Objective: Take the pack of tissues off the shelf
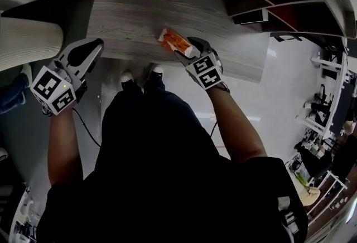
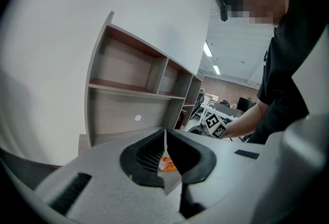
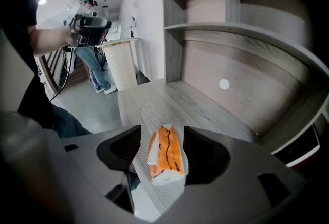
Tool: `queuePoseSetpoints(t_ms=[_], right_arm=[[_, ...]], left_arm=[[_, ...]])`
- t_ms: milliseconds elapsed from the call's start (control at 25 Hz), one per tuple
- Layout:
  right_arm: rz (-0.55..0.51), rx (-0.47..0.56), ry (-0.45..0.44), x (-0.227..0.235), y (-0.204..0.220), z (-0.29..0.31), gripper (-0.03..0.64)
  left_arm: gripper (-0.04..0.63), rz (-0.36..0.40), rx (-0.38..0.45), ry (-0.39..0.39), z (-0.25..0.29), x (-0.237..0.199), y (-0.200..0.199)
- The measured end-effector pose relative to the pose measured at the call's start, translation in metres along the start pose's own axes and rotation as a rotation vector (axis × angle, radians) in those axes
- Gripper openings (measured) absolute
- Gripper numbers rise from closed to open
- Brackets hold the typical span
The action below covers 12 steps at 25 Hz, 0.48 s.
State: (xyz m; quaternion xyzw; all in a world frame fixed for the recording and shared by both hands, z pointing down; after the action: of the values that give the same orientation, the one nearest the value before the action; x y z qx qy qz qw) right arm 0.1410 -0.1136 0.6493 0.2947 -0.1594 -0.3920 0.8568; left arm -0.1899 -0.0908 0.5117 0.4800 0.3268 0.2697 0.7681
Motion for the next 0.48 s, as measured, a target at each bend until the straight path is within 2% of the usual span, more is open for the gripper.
queuePoseSetpoints(t_ms=[240,480], right_arm=[[0.003,0.082,0.027,0.004,-0.023,-0.028,0.253],[0.04,0.17,0.054,0.005,-0.043,-0.06,0.23]], left_arm=[[0.031,0.036,0.007,-0.011,-0.007,0.002,-0.017],[0.031,0.093,0.028,-0.013,-0.013,0.002,-0.051]])
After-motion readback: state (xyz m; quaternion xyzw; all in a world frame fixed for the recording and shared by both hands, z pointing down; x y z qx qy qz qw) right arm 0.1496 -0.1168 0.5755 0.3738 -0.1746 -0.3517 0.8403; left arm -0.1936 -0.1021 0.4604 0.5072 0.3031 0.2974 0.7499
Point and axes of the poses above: the fingertips, and each gripper's own axes: z forward along the fingers, x to its right, y out of its underside, the point moved 8 cm from there along -z, backward along the fingers, and after that the axes turned 4 degrees about z, right-handed, at the moved point
